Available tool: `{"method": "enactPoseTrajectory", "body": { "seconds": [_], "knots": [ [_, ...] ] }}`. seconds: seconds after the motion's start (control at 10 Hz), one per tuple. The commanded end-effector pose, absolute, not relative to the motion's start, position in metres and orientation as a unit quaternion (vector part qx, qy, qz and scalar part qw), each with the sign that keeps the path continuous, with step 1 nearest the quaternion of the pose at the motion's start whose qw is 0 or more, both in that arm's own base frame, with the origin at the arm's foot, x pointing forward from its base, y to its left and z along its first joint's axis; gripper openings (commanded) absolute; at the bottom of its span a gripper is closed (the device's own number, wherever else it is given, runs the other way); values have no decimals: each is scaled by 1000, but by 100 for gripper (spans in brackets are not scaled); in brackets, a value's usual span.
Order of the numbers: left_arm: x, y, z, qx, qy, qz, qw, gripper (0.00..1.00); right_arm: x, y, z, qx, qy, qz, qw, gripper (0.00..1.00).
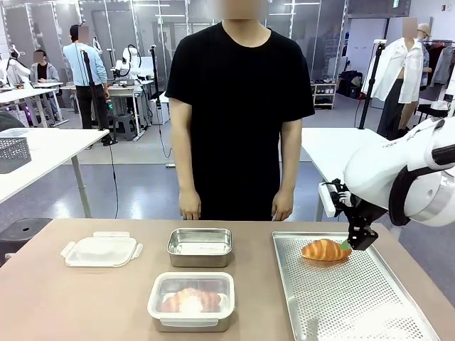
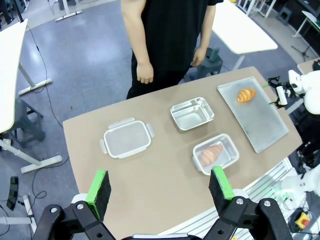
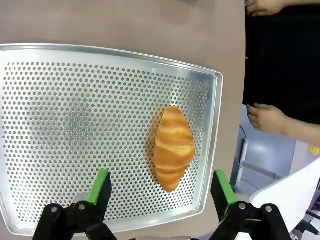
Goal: Place the bread into the airtight container.
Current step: Pick up a Butter Roll and place it into an empty Airtight Container.
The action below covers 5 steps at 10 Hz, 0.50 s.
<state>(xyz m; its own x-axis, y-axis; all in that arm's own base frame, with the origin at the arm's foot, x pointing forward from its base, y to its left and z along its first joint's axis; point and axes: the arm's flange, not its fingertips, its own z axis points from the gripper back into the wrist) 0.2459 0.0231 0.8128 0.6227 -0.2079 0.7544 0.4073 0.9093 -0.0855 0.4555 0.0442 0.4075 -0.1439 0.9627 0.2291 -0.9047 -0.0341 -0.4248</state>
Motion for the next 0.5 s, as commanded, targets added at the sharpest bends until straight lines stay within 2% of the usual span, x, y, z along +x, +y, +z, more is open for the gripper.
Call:
{"method": "enactPoseTrajectory", "body": {
  "seconds": [0.0,0.2,0.3,0.4],
  "knots": [
    [246,23,814,-129,-399,-176,891,100,449,43,412,-59,-244,720,647,100],
    [246,23,814,-129,-399,-176,891,100,454,44,410,-60,-243,717,651,100],
    [246,23,814,-129,-399,-176,891,100,466,31,416,-55,-213,715,664,100],
    [246,23,814,-129,-399,-176,891,100,483,38,418,-22,-182,732,656,100]
  ]
}}
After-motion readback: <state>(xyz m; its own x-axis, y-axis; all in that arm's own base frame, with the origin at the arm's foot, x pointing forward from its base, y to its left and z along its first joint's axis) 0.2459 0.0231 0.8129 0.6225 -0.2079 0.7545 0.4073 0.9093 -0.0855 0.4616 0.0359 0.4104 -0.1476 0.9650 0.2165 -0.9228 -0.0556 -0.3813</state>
